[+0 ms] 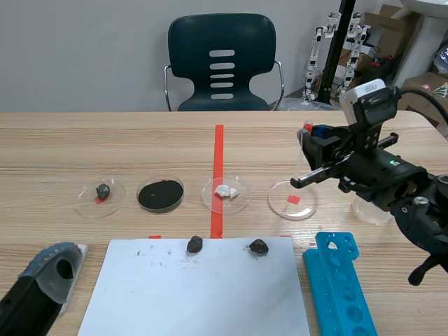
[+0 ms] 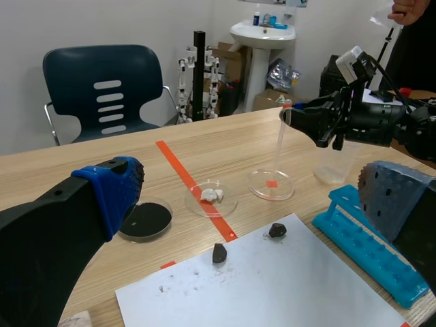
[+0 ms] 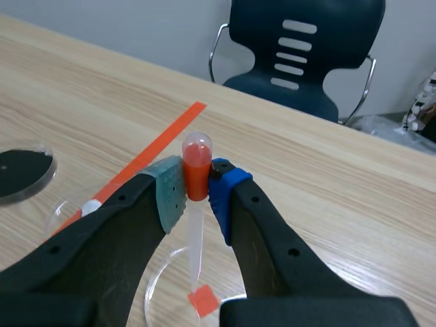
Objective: Draw acid from the petri dish
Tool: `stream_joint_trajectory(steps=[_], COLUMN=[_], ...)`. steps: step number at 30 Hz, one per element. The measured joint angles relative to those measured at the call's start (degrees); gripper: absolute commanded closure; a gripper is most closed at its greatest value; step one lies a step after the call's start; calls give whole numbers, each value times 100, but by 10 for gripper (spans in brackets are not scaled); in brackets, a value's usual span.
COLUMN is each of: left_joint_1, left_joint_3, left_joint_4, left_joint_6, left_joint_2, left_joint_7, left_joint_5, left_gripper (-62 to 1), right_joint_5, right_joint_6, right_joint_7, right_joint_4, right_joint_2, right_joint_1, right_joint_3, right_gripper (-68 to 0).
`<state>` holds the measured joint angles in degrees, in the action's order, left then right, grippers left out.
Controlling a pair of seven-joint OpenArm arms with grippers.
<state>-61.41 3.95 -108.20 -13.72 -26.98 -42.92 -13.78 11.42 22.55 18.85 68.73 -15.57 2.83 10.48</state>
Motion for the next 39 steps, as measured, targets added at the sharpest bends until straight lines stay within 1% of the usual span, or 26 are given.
stream_joint_trajectory(steps=[4, 10, 14, 19, 22, 27, 33, 34, 36, 39], left_joint_1=[0, 0, 0, 0, 0, 0, 0, 0, 0, 0], left_joint_3=[0, 0, 0, 0, 0, 0, 0, 0, 0, 0], left_joint_4=[0, 0, 0, 0, 0, 0, 0, 0, 0, 0], left_joint_6=[-2, -2, -2, -2, -2, 0, -2, -2, 0, -2], left_joint_2=[0, 0, 0, 0, 0, 0, 0, 0, 0, 0], left_joint_7=[0, 0, 0, 0, 0, 0, 0, 0, 0, 0], left_joint_5=[0, 0, 0, 0, 0, 0, 0, 0, 0, 0], left_gripper=[-623, -623, -623, -623, -623, -623, -623, -623, -623, -623], right_joint_5=[2, 2, 2, 2, 2, 2, -2, -52, -107, -111], right_joint_6=[7, -2, -24, -26, -68, -68, -140, -186, -197, -195], right_joint_7=[168, 168, 61, 55, -138, -131, 129, 186, 308, 306], right_joint_4=[-72, -146, -146, -146, -146, -146, -282, -345, -439, -442], right_joint_2=[2, 2, 2, 2, 2, 2, 2, 7, 31, 66], right_joint_1=[2, 0, -2, -2, 0, -2, 0, 0, -2, 0], right_joint_3=[83, 90, 90, 90, 90, 90, 90, 90, 90, 90], right_gripper=[-93, -93, -93, -93, -93, -93, -93, -93, -93, -93])
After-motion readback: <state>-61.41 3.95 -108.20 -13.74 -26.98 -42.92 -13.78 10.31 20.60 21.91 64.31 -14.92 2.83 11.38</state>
